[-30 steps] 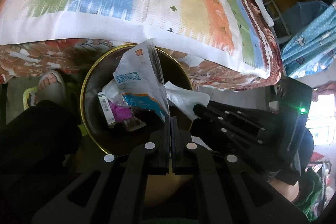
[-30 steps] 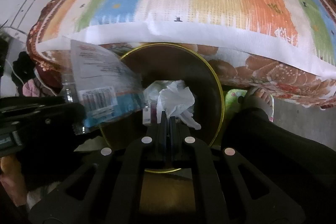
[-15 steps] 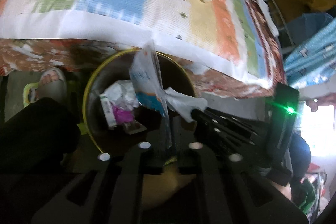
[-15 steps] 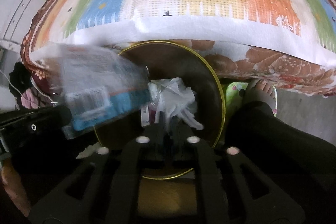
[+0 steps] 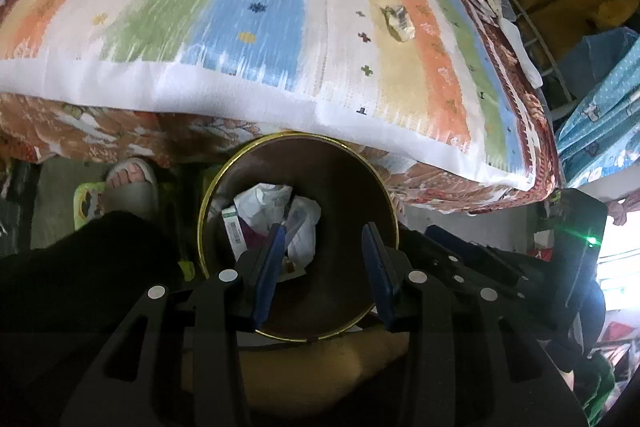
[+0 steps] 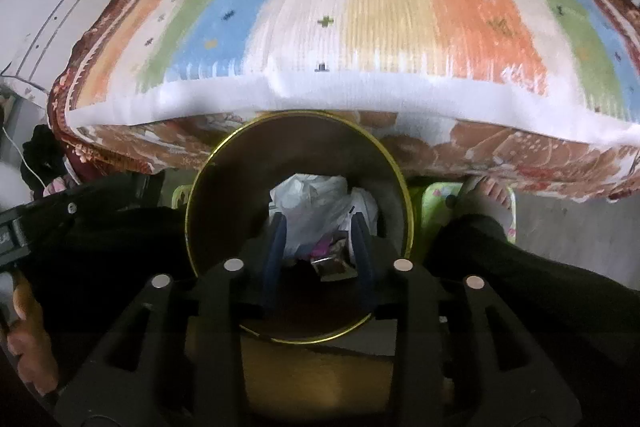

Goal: Collect trash
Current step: 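Open the left tool over the bin while the right tool releases the tissue into it, then move both open tools back over the bed toward the white strip and tan wrapper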

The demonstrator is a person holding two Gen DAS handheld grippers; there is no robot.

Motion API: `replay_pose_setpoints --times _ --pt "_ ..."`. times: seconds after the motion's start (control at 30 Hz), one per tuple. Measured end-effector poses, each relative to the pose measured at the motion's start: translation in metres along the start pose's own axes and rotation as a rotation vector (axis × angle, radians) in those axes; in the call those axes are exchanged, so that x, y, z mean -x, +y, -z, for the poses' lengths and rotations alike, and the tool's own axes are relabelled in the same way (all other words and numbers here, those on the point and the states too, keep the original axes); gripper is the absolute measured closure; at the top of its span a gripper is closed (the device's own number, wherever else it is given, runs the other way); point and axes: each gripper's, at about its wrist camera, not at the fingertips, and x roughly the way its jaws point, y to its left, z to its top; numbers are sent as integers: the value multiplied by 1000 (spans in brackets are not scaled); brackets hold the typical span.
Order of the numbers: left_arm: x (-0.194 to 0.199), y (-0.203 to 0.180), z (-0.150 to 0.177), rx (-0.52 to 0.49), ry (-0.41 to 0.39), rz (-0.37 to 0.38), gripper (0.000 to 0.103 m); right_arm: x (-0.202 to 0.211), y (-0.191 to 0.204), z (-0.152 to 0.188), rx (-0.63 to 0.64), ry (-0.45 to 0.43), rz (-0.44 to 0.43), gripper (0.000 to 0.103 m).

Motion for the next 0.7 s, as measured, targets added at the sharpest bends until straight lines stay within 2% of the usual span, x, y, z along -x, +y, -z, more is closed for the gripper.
replay_pose_setpoints --times 0.13,0.2,0.33,0.43,0.53,0.7 --pt "8 -4 2 -27 -24 1 59 14 7 4 45 -43 15 69" --pt "13 -6 4 -41 -38 0 54 22 9 6 65 -63 19 64" --pt "26 -14 9 -106 -83 -40 46 44 12 10 101 -128 27 62" --pt "35 -19 9 -146 -126 -83 39 61 10 12 108 -187 22 55" --pt "42 -21 8 -168 -154 -103 37 75 10 13 124 -239 32 53" --pt "56 -27 7 -219 -202 -132 30 95 15 15 177 -312 49 44"
